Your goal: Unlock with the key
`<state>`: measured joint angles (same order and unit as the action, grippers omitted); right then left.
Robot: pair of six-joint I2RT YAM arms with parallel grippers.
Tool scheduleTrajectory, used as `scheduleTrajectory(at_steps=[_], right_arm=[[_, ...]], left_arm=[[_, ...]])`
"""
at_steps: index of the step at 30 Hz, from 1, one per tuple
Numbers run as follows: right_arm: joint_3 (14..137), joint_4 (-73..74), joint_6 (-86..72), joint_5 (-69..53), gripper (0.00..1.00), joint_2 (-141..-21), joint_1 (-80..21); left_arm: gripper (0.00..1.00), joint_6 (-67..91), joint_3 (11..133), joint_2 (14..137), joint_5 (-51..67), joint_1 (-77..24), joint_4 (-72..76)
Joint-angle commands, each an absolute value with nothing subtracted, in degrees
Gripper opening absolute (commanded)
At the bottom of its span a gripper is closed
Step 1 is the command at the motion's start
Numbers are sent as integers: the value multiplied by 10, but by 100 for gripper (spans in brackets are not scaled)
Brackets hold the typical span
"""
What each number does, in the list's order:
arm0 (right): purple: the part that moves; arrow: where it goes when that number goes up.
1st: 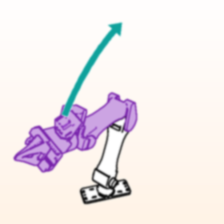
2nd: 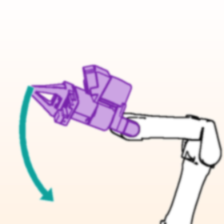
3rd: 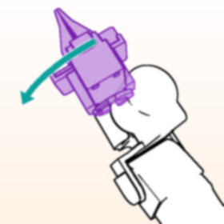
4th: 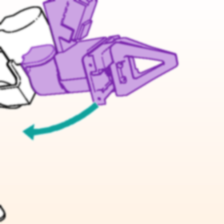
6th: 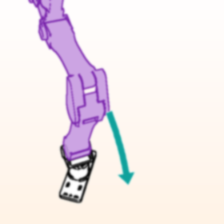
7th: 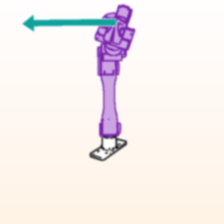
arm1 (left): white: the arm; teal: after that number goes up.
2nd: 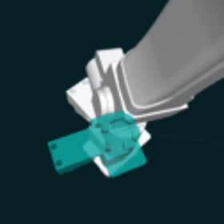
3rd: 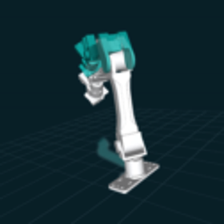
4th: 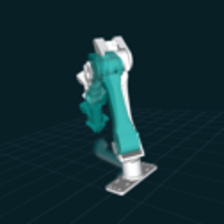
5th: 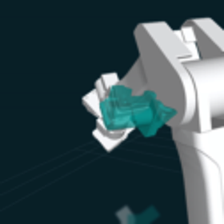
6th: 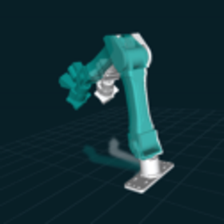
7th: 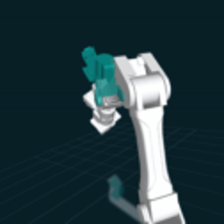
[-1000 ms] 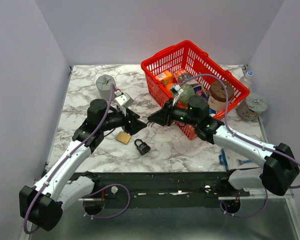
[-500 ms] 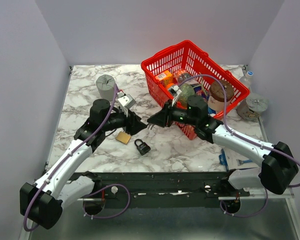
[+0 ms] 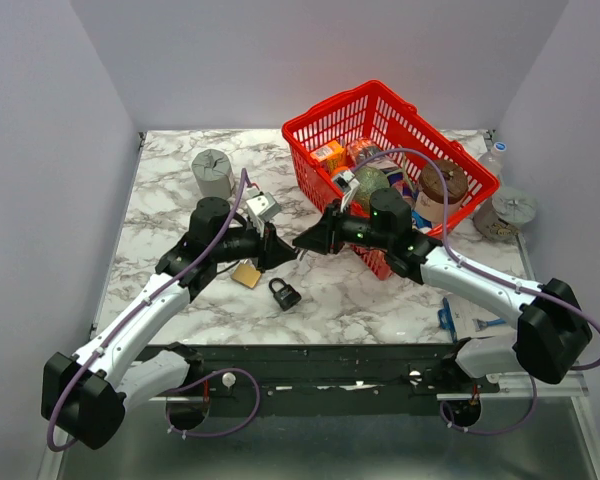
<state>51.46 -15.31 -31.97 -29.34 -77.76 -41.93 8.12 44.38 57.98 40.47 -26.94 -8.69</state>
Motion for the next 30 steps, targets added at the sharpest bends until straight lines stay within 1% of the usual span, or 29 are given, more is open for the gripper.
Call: scheduleTrajectory(at_steps=[1,6,9,11,12,13,15,16,18,19,21,22,25,30], right_arm=[[530,-157,-327,-316,1,-780,-421],[528,-150,-314,-311,1,-787,-422],[526,-141,-295,-304,1,-783,-422],[524,-127,-275,-294,4,-778,-422],[525,-121,-269,-293,7,-772,-422],[524,-116,-256,-292,17,-768,-422],[524,-99,-244,-293,26,-759,-422],[524,-95,-236,-293,36,-749,-422],[522,-80,-227,-295,47,-737,-422],[519,-76,-222,-295,56,-729,-422],[517,-61,-216,-295,64,-706,-422],[515,-55,-212,-294,71,-698,-421],[511,-26,-199,-280,79,-667,-422],[491,17,-146,-262,83,-618,-422]], left_arm=[[18,68,459,582,401,-269,-89],[0,68,460,585,410,-269,-89],[0,69,459,587,419,-270,-87],[0,71,455,588,425,-270,-84],[0,74,456,589,423,-271,-83],[0,79,455,592,421,-271,-83],[0,84,458,599,423,-271,-90],[0,91,461,609,438,-271,-91],[0,95,465,620,454,-271,-96],[0,98,468,631,467,-270,-97],[0,103,472,639,475,-270,-99],[0,104,472,645,480,-270,-99],[0,107,473,645,493,-270,-98],[0,106,475,642,504,-270,-109]])
